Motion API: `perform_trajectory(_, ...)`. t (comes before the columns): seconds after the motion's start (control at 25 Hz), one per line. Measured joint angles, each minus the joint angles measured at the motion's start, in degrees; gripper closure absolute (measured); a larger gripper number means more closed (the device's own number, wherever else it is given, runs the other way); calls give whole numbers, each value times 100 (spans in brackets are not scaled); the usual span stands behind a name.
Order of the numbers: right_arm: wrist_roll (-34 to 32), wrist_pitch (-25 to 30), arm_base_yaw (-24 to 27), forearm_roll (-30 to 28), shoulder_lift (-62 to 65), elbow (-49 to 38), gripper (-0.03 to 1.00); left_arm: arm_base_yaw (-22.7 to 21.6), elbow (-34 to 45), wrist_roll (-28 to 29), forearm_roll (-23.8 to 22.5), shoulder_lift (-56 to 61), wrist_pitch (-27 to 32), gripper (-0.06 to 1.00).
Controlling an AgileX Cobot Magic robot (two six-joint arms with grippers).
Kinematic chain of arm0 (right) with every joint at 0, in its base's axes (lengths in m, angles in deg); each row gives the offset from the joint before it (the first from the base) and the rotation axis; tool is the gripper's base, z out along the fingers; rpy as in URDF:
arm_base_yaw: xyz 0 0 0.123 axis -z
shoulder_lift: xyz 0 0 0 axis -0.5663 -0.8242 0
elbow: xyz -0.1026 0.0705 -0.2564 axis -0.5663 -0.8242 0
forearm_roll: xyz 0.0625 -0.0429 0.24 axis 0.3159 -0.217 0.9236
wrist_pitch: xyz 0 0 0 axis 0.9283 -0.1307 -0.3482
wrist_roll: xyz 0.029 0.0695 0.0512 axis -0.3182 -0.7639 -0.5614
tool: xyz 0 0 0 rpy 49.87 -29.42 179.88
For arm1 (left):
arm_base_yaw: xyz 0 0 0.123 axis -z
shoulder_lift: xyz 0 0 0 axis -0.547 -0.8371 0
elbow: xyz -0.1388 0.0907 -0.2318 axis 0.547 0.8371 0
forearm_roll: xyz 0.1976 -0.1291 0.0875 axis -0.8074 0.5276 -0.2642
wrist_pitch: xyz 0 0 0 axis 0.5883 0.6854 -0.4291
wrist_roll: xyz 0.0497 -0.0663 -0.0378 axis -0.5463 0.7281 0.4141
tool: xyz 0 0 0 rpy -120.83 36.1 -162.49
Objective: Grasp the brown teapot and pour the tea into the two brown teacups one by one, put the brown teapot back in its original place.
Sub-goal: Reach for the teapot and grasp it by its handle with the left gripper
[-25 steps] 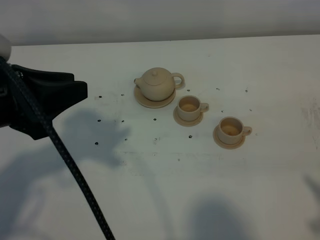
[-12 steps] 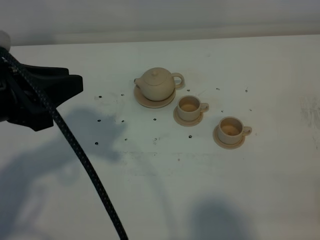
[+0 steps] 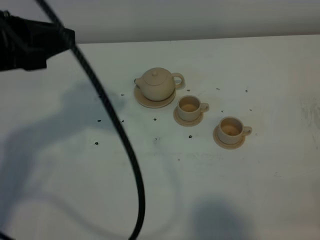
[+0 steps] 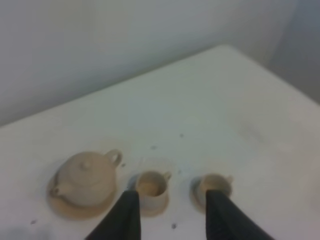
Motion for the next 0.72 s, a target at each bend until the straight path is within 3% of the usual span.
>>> perform_trajectory(0.44,-29,0,0,-32,0,0,56,0,-1714,980,-1617,-1350,920,65)
perform_trajectory(0.72,-29,-5,0,-4,0,0,56,0,-2642,1058,-2151,-2199,1313,65)
